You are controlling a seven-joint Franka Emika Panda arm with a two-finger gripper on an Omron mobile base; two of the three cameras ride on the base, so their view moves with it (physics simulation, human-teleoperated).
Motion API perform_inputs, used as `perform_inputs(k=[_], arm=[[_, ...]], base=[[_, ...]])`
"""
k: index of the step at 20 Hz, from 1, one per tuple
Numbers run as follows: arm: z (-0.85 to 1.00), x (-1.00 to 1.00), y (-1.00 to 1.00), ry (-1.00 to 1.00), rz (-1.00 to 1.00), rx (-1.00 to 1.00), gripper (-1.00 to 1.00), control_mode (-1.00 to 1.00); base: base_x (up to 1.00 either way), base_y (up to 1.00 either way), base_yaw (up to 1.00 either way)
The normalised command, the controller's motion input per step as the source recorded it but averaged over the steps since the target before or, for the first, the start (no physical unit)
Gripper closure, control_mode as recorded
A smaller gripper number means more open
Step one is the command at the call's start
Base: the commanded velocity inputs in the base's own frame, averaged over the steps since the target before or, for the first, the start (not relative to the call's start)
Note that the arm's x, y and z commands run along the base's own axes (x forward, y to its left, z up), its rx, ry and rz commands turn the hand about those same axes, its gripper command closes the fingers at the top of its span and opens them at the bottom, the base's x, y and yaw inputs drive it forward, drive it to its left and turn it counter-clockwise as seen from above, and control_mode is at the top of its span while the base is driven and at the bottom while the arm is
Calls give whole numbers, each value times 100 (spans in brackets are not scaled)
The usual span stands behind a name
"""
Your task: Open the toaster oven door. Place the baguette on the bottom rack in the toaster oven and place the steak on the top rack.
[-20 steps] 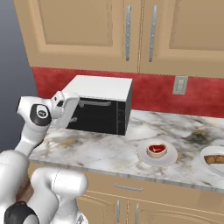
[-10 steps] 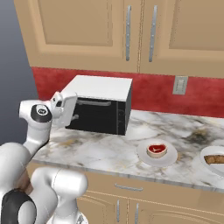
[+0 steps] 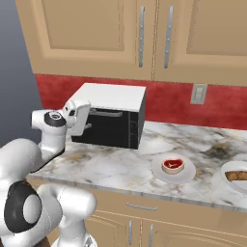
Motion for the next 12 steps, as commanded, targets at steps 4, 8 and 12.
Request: perform_inputs(k=[4,8,12], arm=[[-34,39,0,0,4,-2,-100,-100],[-28,44,0,0,2,0,-100,-100],[-10,46,0,0,0,0,-100,-100]], base=[[0,0,0],[0,0,0],[0,0,0]])
